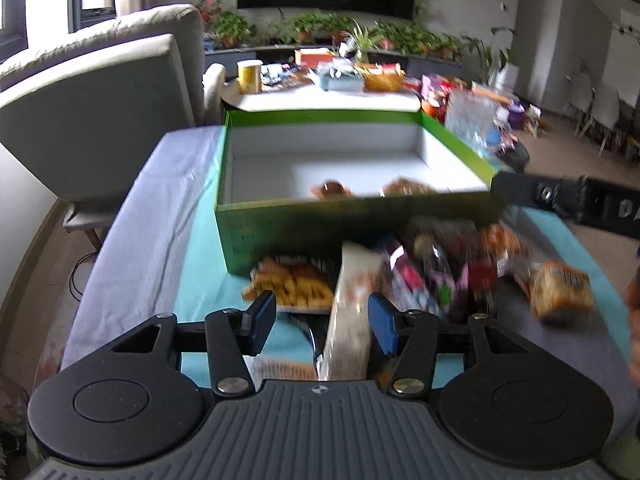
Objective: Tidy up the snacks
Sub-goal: 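Move both open tools back from the box to the snack pile, then grasp the long beige stick snack with the left tool while the right tool grasps the red candy packet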
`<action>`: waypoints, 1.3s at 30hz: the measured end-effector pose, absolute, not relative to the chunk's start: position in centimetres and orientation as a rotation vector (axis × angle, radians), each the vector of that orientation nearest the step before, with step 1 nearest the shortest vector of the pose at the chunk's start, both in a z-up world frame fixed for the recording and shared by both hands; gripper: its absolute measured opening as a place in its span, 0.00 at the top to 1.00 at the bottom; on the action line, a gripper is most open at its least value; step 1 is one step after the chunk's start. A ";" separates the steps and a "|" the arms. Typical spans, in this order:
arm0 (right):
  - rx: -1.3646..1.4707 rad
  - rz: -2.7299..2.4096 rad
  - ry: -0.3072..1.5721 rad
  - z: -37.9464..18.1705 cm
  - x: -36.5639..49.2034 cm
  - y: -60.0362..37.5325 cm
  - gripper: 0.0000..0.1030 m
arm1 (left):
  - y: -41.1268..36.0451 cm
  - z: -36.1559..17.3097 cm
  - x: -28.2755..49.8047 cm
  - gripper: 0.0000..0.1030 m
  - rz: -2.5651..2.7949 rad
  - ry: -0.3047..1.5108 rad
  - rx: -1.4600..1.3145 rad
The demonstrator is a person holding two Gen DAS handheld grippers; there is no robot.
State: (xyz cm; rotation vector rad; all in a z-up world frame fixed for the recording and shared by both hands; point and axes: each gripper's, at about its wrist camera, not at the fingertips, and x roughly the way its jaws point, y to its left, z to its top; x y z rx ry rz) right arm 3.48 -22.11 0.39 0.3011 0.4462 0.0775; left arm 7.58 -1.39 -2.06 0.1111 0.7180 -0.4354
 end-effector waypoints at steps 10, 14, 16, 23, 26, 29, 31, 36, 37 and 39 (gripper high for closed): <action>0.152 0.068 0.465 -0.4 1.3 -20.1 0.61 | -2.3 -4.2 6.9 0.53 -0.454 0.773 0.149; 0.220 0.100 0.536 -2.0 0.6 -20.4 0.61 | -2.1 -4.5 6.9 0.53 -0.455 0.784 0.141; 0.237 0.131 0.561 -2.5 0.6 -20.4 0.61 | -2.0 -4.5 6.9 0.53 -0.457 0.784 0.137; 0.255 0.157 0.581 -3.3 0.8 -19.4 0.62 | -2.2 -4.6 7.0 0.53 -0.454 0.781 0.134; 0.280 0.142 0.602 -3.8 1.0 -19.7 0.62 | -2.4 -4.7 7.0 0.53 -0.458 0.779 0.137; 0.283 0.086 0.600 -4.2 1.0 -20.1 0.62 | -2.6 -4.8 7.1 0.53 -0.457 0.775 0.143; 0.289 0.053 0.611 -4.4 1.1 -20.3 0.63 | -2.7 -4.8 7.1 0.53 -0.458 0.773 0.147; 0.293 0.029 0.641 -5.0 1.6 -20.3 0.63 | -3.1 -5.1 7.0 0.53 -0.463 0.772 0.168; 0.295 0.027 0.647 -5.1 1.7 -20.3 0.63 | -3.2 -5.1 7.0 0.54 -0.464 0.772 0.169; 0.302 0.022 0.656 -5.2 2.0 -20.4 0.63 | -3.2 -5.2 7.0 0.59 -0.462 0.768 0.174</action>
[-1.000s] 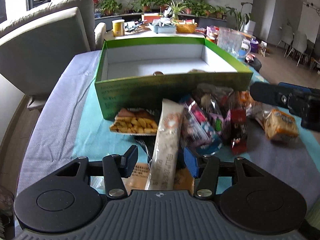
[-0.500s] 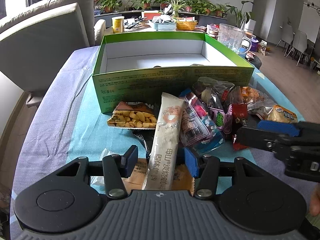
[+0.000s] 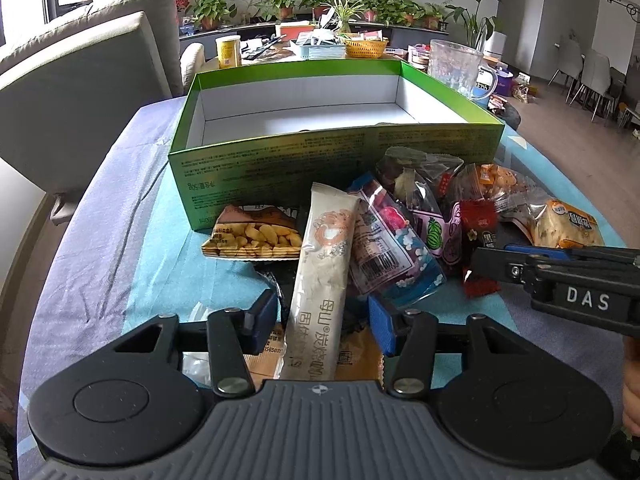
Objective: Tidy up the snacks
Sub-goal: 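Grasp the long beige stick snack with the left tool while the right tool grasps the red candy packet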
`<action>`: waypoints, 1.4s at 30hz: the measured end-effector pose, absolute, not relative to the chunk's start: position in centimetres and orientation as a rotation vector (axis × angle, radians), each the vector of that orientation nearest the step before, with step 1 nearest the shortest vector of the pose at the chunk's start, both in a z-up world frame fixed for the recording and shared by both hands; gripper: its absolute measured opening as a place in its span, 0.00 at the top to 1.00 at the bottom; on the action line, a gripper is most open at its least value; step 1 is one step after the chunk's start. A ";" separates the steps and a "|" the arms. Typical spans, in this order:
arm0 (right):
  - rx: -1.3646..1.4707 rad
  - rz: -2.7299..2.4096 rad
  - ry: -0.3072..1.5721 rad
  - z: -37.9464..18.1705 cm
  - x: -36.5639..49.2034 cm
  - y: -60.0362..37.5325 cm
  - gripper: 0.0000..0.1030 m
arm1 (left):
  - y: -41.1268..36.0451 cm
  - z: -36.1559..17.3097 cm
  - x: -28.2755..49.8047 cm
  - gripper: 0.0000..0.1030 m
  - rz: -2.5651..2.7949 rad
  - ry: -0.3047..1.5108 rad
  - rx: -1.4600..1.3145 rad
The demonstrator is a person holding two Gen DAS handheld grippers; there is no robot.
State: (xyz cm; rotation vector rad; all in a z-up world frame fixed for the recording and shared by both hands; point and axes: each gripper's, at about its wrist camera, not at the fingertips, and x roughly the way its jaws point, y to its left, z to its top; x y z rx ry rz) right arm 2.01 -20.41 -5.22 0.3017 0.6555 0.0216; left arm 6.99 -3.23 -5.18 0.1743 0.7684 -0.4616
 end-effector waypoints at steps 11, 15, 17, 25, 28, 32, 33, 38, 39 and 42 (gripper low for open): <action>0.284 0.039 0.657 -5.2 2.6 -19.9 0.70 | -2.5 -4.1 6.4 0.73 -0.454 0.731 0.154; 0.274 0.046 0.609 -4.0 1.8 -20.0 0.70 | -2.2 -3.0 6.0 0.73 -0.465 0.702 0.138; 0.264 0.055 0.585 -3.4 1.5 -20.0 0.70 | -2.1 -2.6 5.8 0.73 -0.465 0.690 0.136; 0.272 0.076 0.527 -2.1 1.0 -20.4 0.70 | -1.7 -0.4 5.3 0.91 -0.458 0.623 0.116; 0.277 0.072 0.526 -2.1 1.0 -20.6 0.70 | -1.7 0.0 5.3 0.91 -0.454 0.605 0.124; 0.289 0.073 0.523 -2.2 0.8 -20.8 0.70 | -1.6 -0.6 5.4 0.75 -0.449 0.640 0.136; 0.291 0.074 0.523 -2.2 0.8 -20.9 0.70 | -1.5 -1.0 5.4 0.68 -0.444 0.655 0.138; 0.298 0.084 0.527 -2.4 0.6 -20.9 0.70 | -1.5 -2.9 5.3 0.52 -0.419 0.708 0.189; 0.299 0.086 0.528 -2.4 0.7 -21.0 0.70 | -1.6 -3.3 5.4 0.52 -0.430 0.715 0.206; 0.302 0.089 0.530 -2.4 0.8 -21.0 0.70 | -1.7 -4.3 5.7 0.58 -0.419 0.740 0.232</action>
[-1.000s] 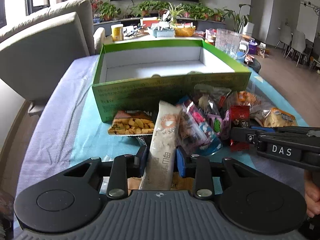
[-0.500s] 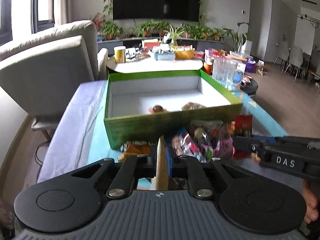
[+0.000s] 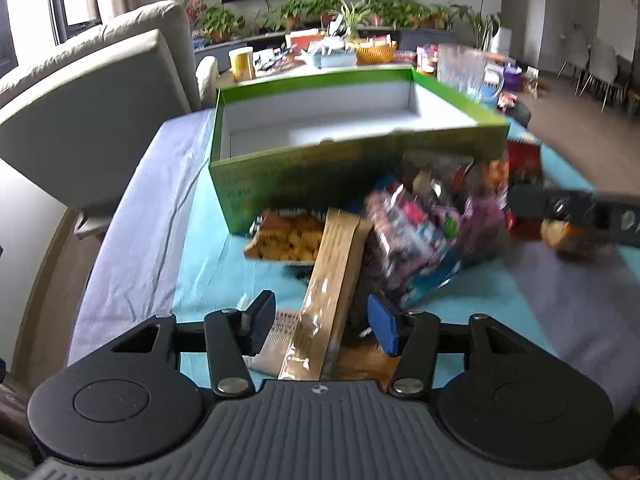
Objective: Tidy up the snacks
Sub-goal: 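Grasp the long beige stick snack with the left tool while the right tool grasps the red candy packet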
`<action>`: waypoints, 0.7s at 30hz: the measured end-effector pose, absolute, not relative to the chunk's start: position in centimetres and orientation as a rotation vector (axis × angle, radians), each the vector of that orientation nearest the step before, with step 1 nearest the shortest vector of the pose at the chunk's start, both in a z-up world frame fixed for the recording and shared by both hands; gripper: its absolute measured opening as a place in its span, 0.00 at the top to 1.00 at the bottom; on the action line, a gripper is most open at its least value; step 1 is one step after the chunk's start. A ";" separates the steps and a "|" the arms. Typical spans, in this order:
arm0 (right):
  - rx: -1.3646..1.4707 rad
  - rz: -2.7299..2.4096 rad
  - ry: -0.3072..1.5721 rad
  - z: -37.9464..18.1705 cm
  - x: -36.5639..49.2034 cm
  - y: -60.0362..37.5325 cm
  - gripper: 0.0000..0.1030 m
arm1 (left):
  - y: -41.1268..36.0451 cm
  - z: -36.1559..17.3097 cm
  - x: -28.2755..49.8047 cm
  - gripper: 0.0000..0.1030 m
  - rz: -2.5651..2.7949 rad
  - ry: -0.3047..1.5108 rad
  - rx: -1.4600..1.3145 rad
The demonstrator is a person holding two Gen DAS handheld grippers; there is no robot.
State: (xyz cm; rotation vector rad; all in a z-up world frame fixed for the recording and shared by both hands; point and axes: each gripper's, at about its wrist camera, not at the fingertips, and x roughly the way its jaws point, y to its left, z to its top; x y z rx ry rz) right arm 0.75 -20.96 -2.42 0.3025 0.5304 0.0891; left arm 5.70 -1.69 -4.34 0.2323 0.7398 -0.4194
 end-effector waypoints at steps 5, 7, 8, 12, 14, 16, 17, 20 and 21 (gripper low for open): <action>0.304 0.087 0.528 -2.4 0.7 -21.0 0.70 | -0.7 -3.8 5.5 0.77 -0.436 0.720 0.172; 0.306 0.083 0.525 -2.4 0.6 -21.1 0.70 | -0.4 -2.7 5.1 0.78 -0.434 0.675 0.162; 0.306 0.083 0.521 -2.3 0.6 -21.1 0.70 | -0.4 -2.2 5.0 0.79 -0.436 0.660 0.153; 0.298 0.086 0.493 -1.6 0.7 -21.0 0.70 | -0.4 -0.1 4.9 0.87 -0.461 0.600 0.128; 0.290 0.084 0.478 -1.1 0.9 -20.9 0.70 | -0.5 0.9 4.9 0.90 -0.464 0.568 0.117; 0.289 0.084 0.464 -0.7 1.1 -21.0 0.70 | -0.5 1.8 4.9 0.91 -0.470 0.532 0.102; 0.288 0.083 0.460 -0.6 1.2 -21.0 0.70 | -0.4 2.2 4.9 0.91 -0.475 0.520 0.092; 0.283 0.084 0.447 -0.3 1.5 -21.0 0.70 | -0.5 3.3 5.2 0.92 -0.487 0.483 0.089; 0.281 0.084 0.445 -0.3 1.6 -21.0 0.70 | -0.6 3.5 5.3 0.92 -0.485 0.474 0.100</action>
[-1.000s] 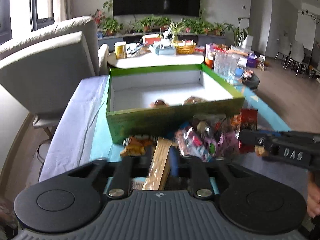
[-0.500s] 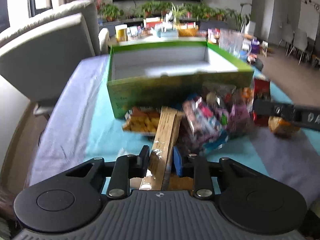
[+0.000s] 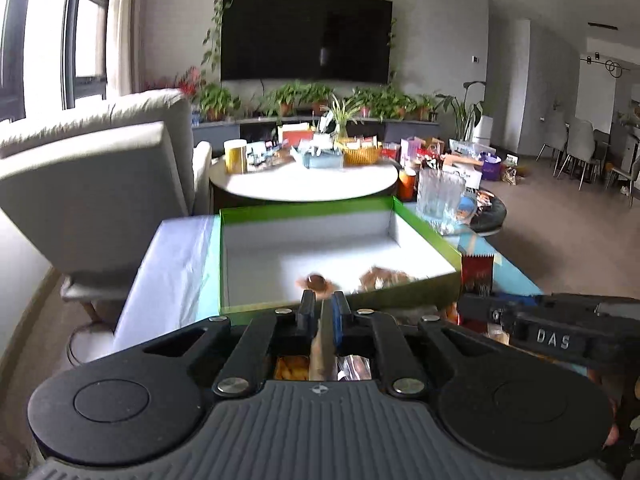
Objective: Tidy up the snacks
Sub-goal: 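Grasp the long beige stick snack with the left tool while the right tool grasps the red candy packet, then lift the beige stick snack with the left tool while the right tool carries the red packet toward the box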
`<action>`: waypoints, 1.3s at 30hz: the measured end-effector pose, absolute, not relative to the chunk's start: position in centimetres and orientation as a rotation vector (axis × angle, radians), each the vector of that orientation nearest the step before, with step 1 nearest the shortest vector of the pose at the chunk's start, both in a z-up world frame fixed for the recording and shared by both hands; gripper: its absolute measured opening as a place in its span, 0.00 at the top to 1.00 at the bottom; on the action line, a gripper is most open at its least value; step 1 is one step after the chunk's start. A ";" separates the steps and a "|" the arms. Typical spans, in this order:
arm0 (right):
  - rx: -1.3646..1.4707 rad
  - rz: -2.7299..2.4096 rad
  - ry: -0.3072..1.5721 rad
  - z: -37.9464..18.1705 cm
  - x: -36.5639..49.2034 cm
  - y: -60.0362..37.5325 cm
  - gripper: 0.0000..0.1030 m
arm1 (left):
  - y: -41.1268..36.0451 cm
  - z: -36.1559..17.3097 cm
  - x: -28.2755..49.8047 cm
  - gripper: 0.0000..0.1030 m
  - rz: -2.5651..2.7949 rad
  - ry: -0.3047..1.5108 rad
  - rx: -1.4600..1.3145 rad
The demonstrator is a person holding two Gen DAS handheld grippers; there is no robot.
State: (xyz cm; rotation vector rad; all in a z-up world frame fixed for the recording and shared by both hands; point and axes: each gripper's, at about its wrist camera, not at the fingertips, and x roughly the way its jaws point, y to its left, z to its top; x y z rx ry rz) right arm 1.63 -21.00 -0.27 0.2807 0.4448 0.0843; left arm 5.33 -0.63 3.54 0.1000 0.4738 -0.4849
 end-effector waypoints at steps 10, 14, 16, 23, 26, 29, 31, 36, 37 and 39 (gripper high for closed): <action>0.300 0.087 0.484 -1.3 2.1 -21.1 0.70 | 2.9 0.7 5.6 0.63 -0.452 0.583 0.052; 0.299 0.095 0.491 -1.4 2.1 -20.8 0.70 | 3.4 -0.2 6.1 0.92 -0.458 0.620 -0.026; 0.291 0.099 0.488 -1.2 2.0 -20.5 0.70 | 3.0 -0.2 6.2 1.00 -0.481 0.619 -0.040; 0.287 0.080 0.482 -1.1 1.7 -20.7 0.70 | 1.5 -0.6 5.0 0.85 -0.533 0.622 0.142; 0.289 0.086 0.490 -1.3 1.8 -20.6 0.70 | 2.6 -2.3 5.1 0.51 -0.459 0.662 0.171; 0.279 0.100 0.496 -1.3 1.7 -20.2 0.70 | 4.1 -3.5 5.4 0.51 -0.416 0.712 0.186; 0.278 0.102 0.495 -1.2 1.7 -20.2 0.70 | 5.0 -4.1 5.2 0.51 -0.411 0.745 0.203; 0.283 0.101 0.497 -1.2 1.9 -20.1 0.70 | 6.3 -5.0 4.6 0.51 -0.461 0.778 0.189; 0.282 0.103 0.500 -1.3 1.9 -20.0 0.70 | 6.3 -5.1 4.6 0.55 -0.474 0.780 0.182; 0.278 0.110 0.503 -1.3 1.9 -19.7 0.70 | 6.5 -5.6 4.6 0.71 -0.476 0.777 0.171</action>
